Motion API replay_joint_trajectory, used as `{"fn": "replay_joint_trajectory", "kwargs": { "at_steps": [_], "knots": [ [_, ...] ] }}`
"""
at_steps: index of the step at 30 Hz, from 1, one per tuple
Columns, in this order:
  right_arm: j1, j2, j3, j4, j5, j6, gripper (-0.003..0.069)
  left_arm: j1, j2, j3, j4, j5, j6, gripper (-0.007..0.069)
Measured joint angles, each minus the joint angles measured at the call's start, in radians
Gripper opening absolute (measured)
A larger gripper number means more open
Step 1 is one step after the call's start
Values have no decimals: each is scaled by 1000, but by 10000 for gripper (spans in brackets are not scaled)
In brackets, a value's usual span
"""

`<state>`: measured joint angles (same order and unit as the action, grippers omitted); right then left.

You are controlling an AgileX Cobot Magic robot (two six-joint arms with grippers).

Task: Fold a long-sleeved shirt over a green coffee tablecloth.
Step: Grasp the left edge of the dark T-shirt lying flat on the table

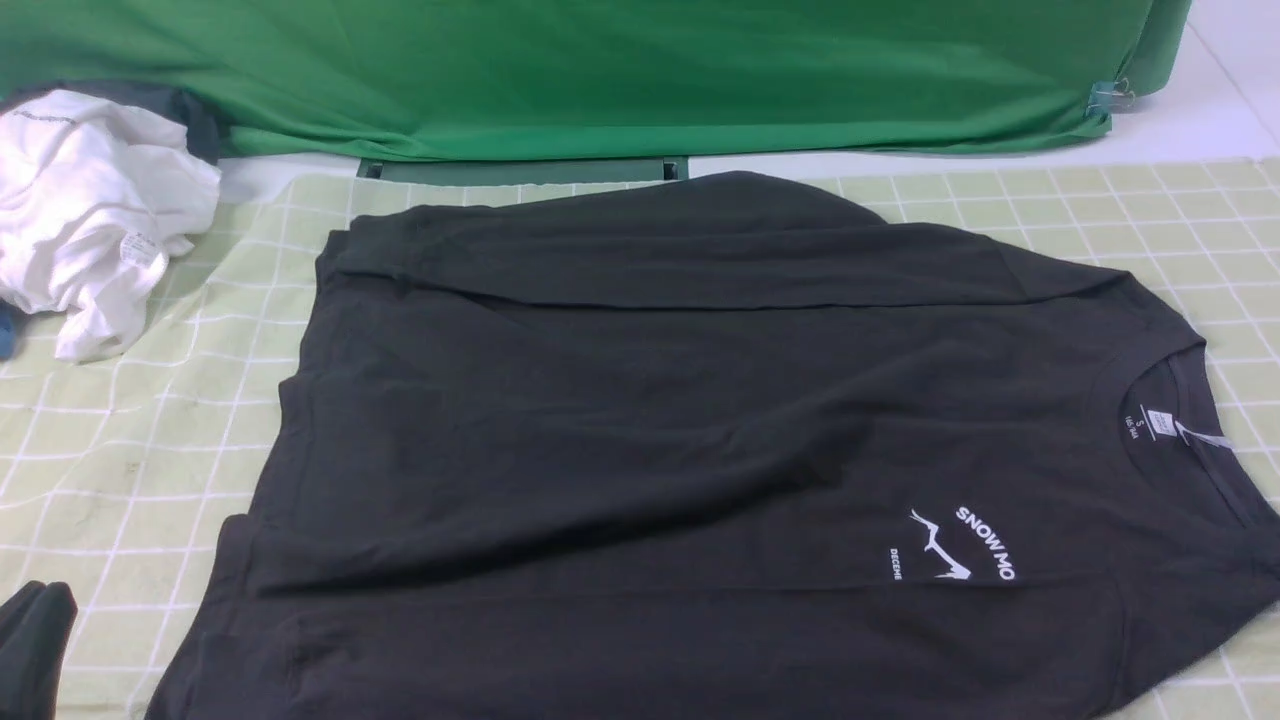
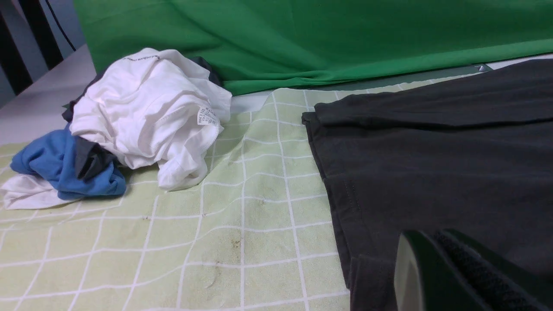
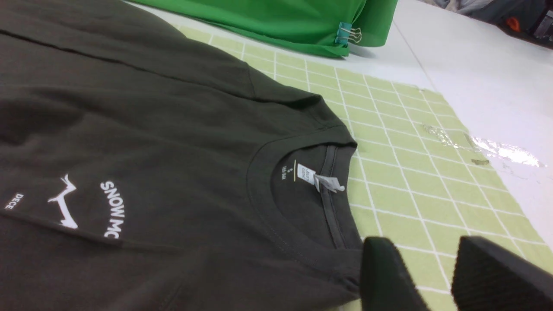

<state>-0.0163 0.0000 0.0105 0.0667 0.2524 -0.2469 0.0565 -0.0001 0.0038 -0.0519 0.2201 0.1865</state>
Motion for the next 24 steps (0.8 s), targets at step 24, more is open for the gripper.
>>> {"fn": "replay_joint_trajectory", "kwargs": {
  "at_steps": [24],
  "knots": [
    [0,0,0,0,0,1,240,0,0,0,28,-26,-5,15]
  ]
}}
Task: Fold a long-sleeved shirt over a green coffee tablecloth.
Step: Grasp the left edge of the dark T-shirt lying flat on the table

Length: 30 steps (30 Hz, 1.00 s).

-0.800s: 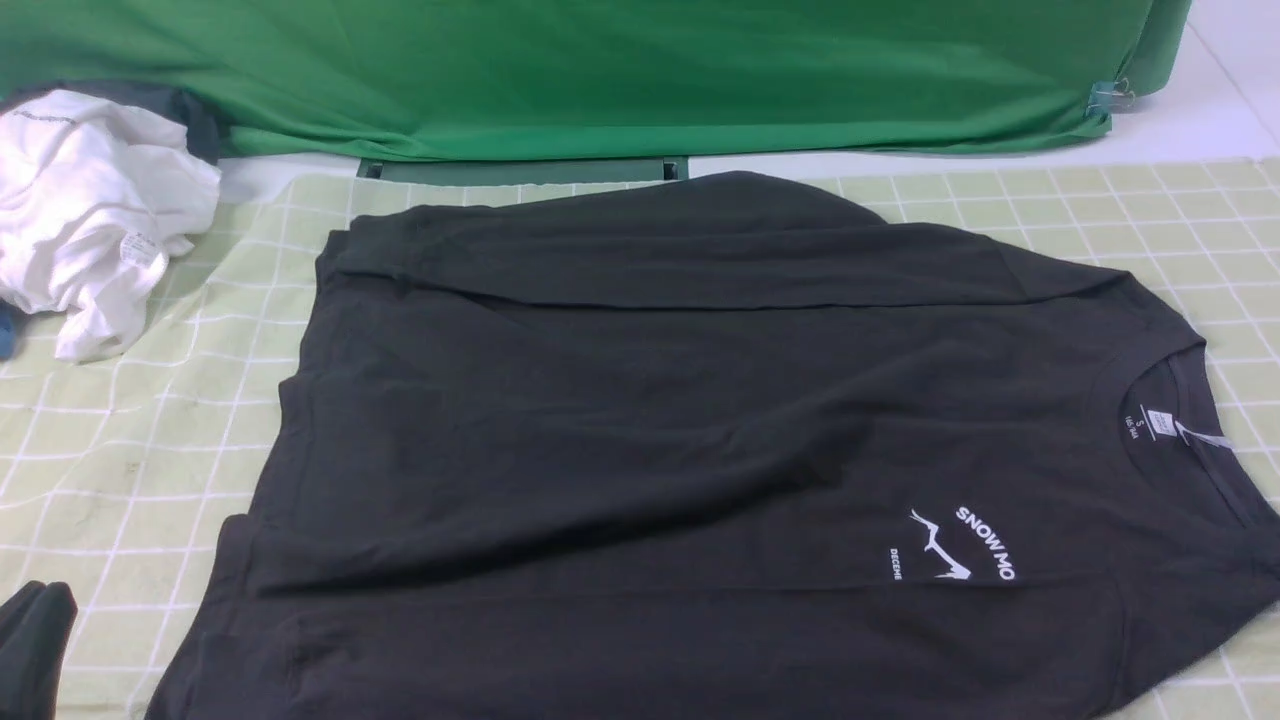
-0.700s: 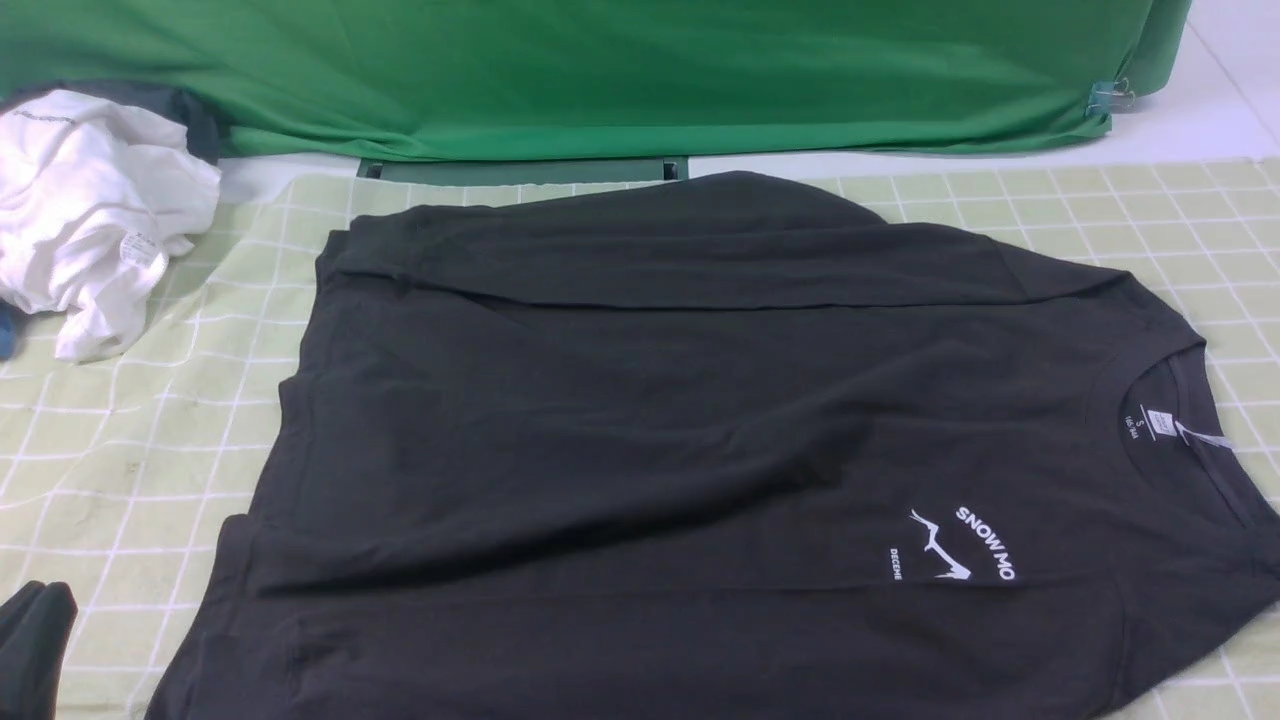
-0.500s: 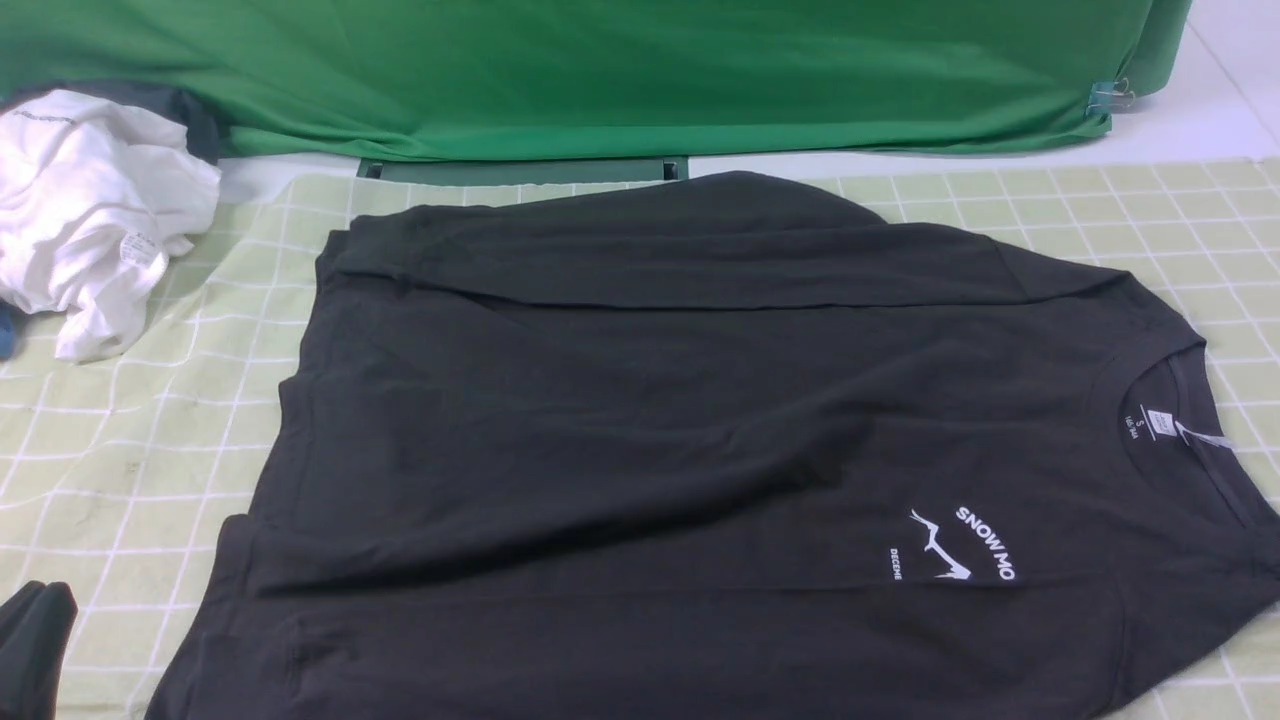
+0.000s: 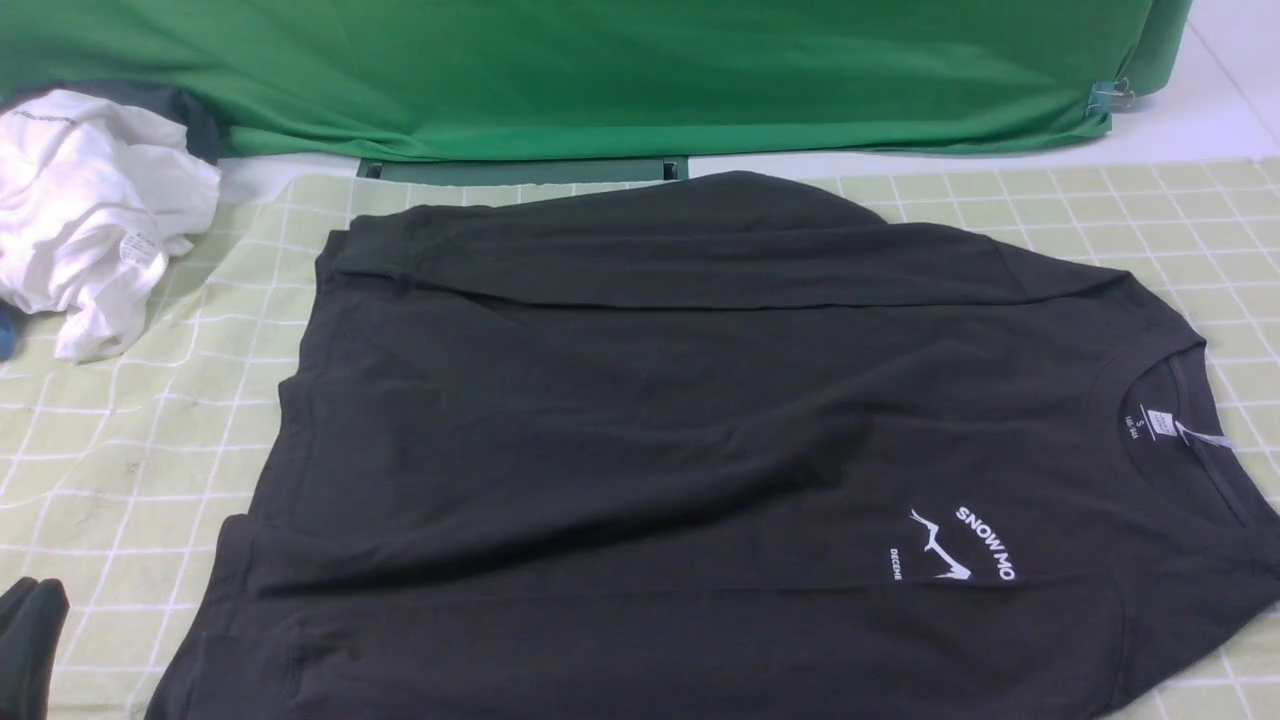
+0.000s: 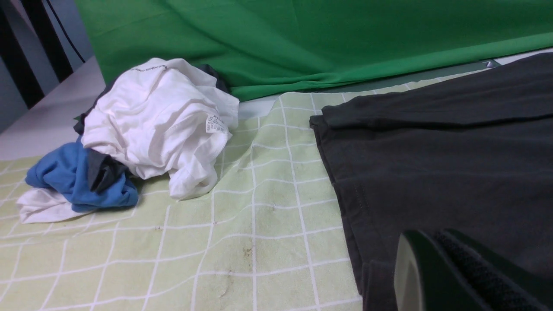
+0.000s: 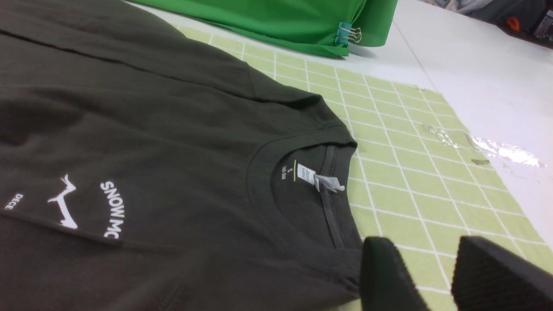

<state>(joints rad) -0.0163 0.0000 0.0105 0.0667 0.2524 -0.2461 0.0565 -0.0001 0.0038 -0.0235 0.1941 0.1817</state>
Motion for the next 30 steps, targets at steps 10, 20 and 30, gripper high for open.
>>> {"fn": "replay_joint_trajectory", "kwargs": {
  "at_steps": [10,20,30],
  "knots": [
    [0,0,0,0,-1,0,240,0,0,0,-381,-185,-101,15],
    [0,0,0,161,-235,302,240,0,0,-17,-412,-592,-525,15],
    [0,0,0,204,-467,652,240,0,324,-593,-204,206,-512,15]
  ]
}}
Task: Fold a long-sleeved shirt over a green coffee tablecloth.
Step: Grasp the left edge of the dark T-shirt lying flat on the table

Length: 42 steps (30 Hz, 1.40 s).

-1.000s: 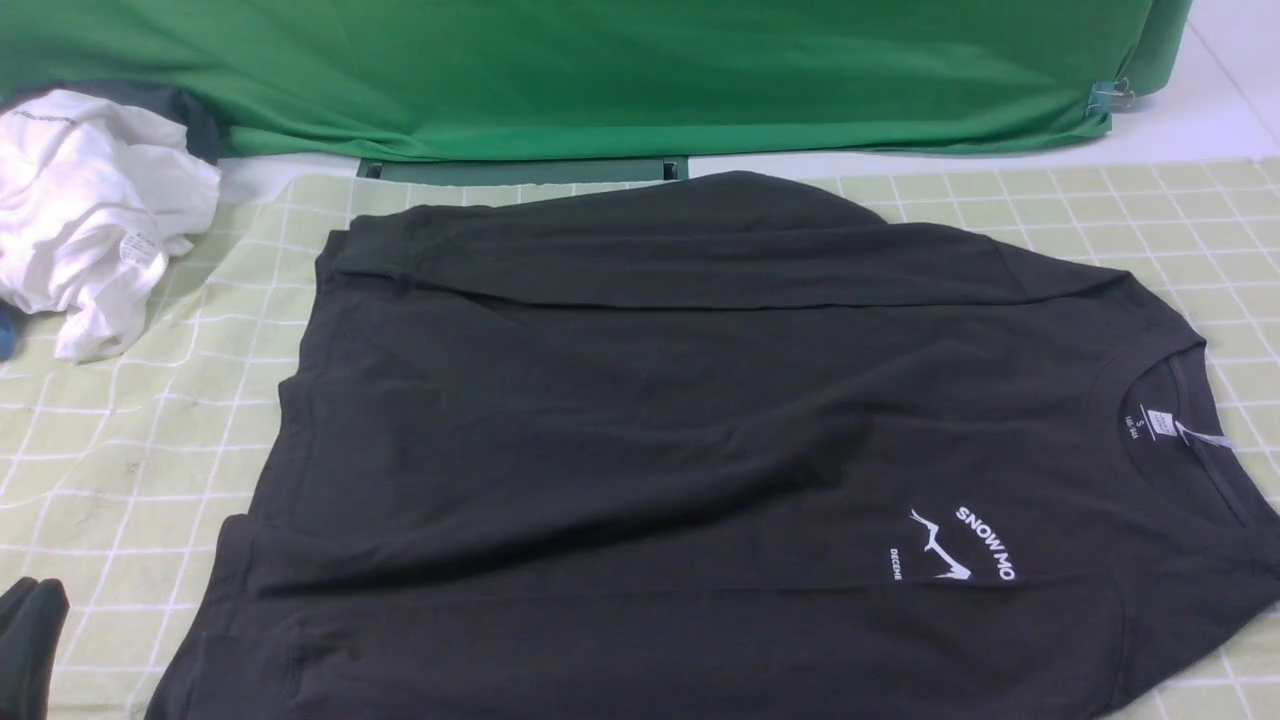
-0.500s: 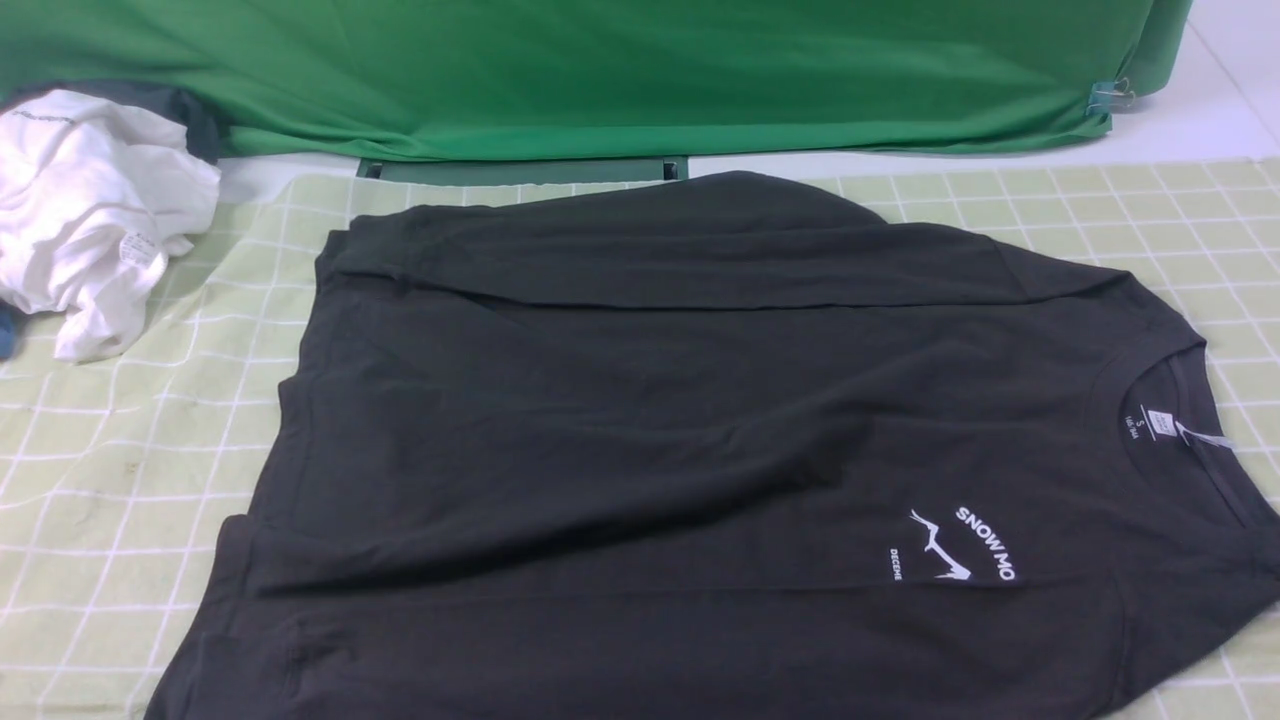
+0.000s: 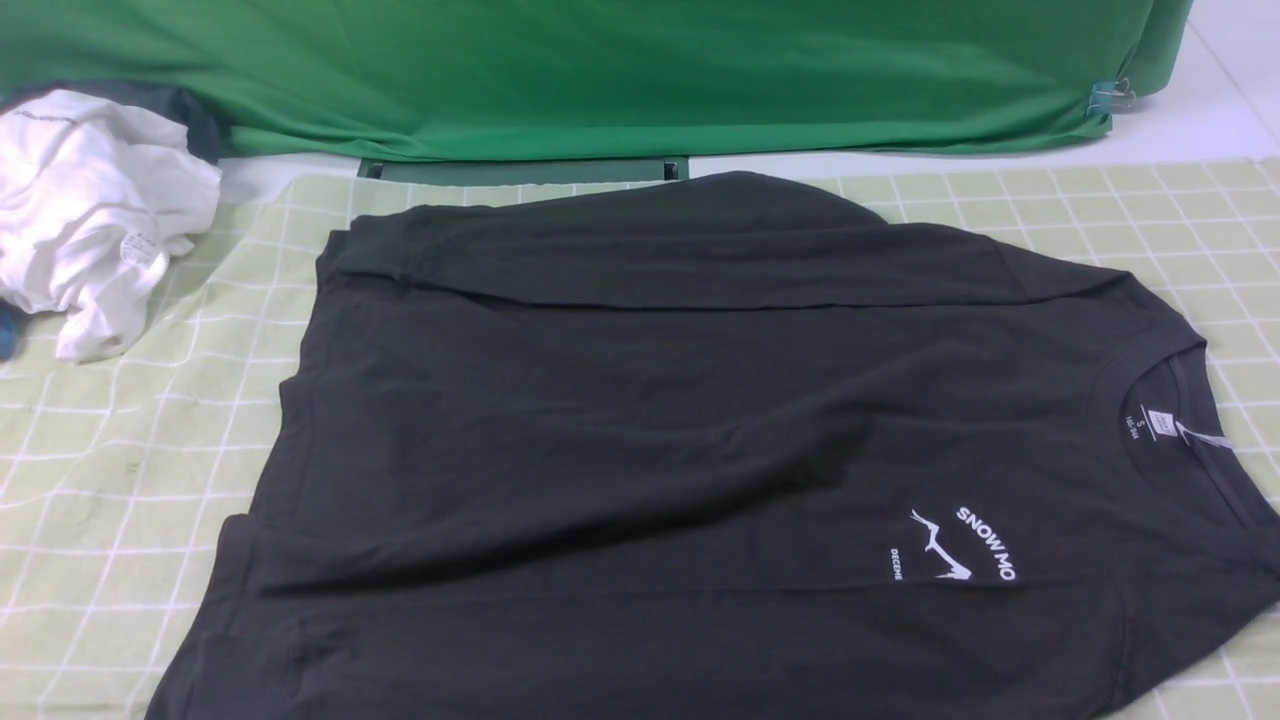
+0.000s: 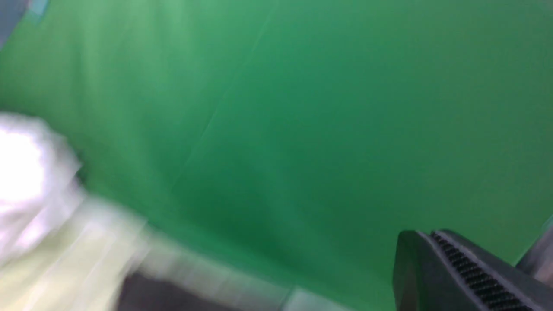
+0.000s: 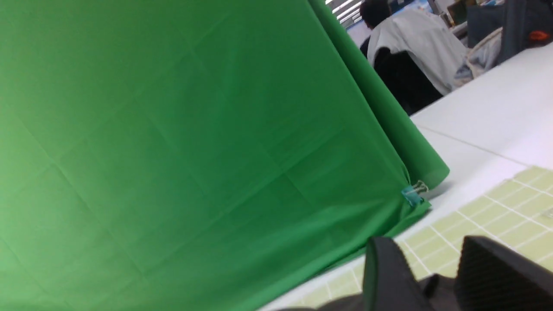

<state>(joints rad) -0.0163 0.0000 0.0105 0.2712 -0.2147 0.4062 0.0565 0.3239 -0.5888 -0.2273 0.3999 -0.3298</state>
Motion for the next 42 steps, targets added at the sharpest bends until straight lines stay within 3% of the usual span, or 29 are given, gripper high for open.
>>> {"fn": "replay_joint_trajectory", "kwargs": {
  "at_steps": [3,6,9,14,17,21,27,31,37,42],
  "knots": [
    [0,0,-2,0,-37,38,236,0,213,-142,0,307,131,15],
    [20,0,-72,-27,69,48,187,0,396,-199,-1,495,244,15],
    [85,59,-277,-69,294,-57,44,0,627,-189,14,597,316,10],
    [207,268,-563,-81,589,-241,6,-49,815,-115,50,551,330,2],
    [292,425,-693,-76,760,-315,6,-125,902,-90,164,502,217,2],
    [382,538,-728,-43,837,-372,6,-159,986,-87,312,416,69,2],
    [476,591,-727,-34,845,-385,5,-164,1070,-87,347,353,49,39],
    [517,595,-727,-31,819,-385,4,-164,1131,-87,389,319,46,128],
    [525,595,-727,-30,798,-385,4,-164,1175,-87,404,297,23,356],
    [526,595,-727,-30,796,-385,4,-164,1192,-87,370,296,26,400]
  ]
}}
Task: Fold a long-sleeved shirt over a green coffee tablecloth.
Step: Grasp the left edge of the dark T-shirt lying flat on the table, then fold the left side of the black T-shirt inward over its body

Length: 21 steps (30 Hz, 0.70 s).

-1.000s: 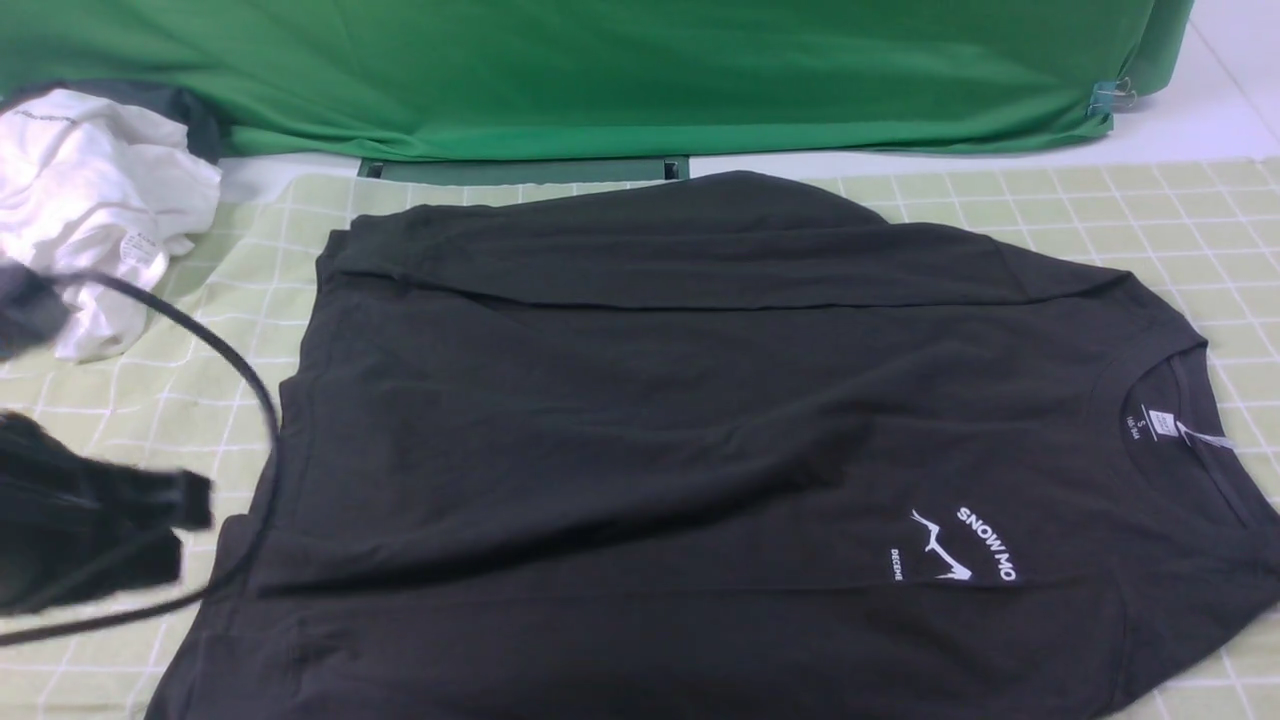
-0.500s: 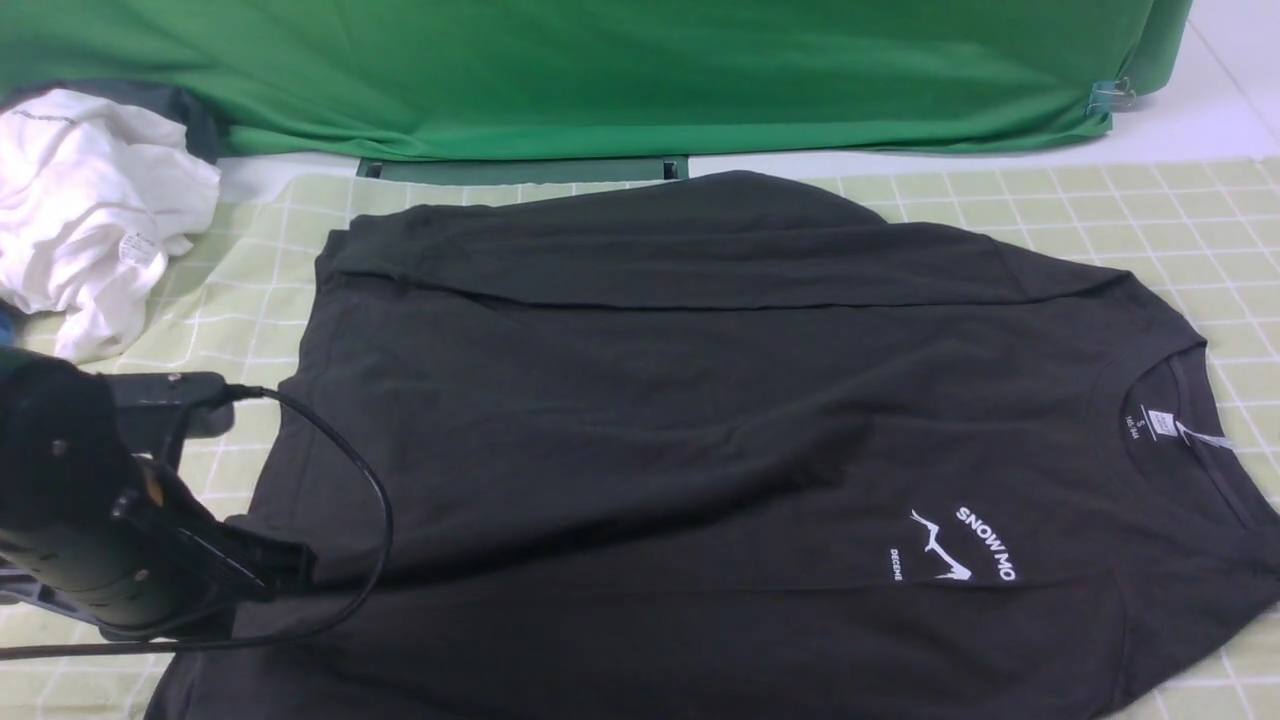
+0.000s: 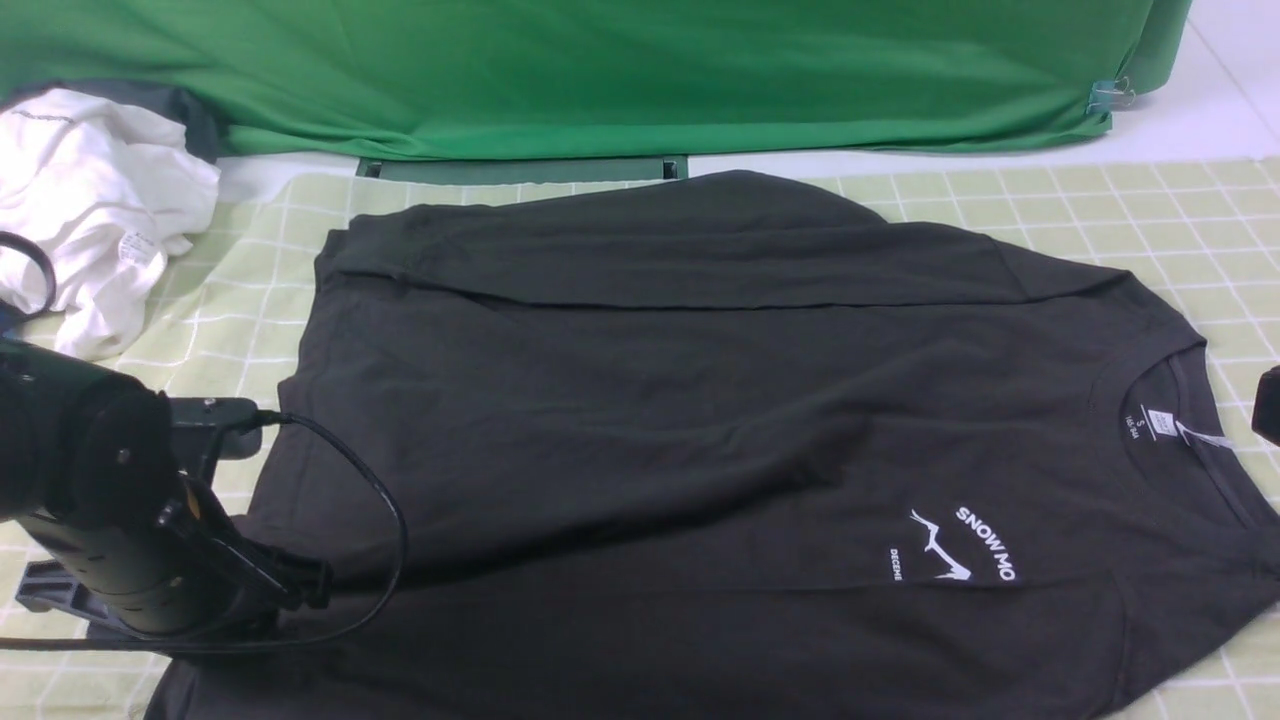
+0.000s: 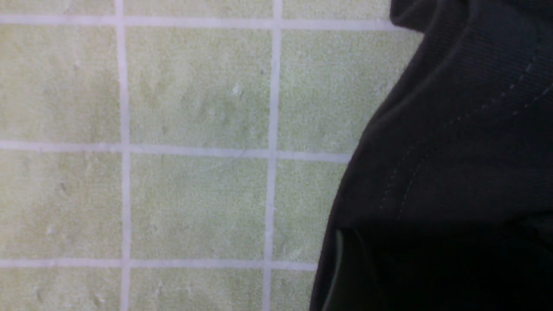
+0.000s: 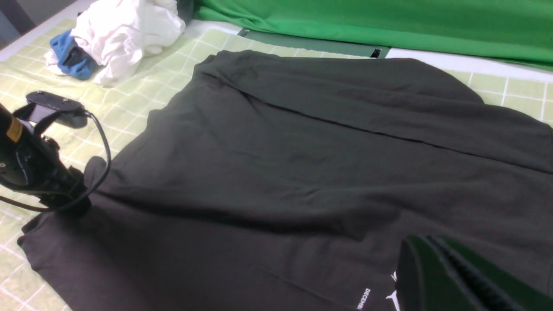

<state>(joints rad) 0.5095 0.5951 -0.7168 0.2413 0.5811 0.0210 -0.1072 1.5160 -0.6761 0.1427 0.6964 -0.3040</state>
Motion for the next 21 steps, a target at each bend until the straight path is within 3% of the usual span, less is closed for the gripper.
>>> {"fn": "replay_joint_trajectory", "kwargs": {
  "at_steps": [4,10,21],
  "knots": [
    [0,0,0,0,-1,0,4,0,1,0,-14,2,12,316],
    [0,0,0,0,-1,0,4,0,-1,0,-14,39,35,40],
    [0,0,0,0,-1,0,4,-3,-135,-58,-29,205,119,17]
  ]
}}
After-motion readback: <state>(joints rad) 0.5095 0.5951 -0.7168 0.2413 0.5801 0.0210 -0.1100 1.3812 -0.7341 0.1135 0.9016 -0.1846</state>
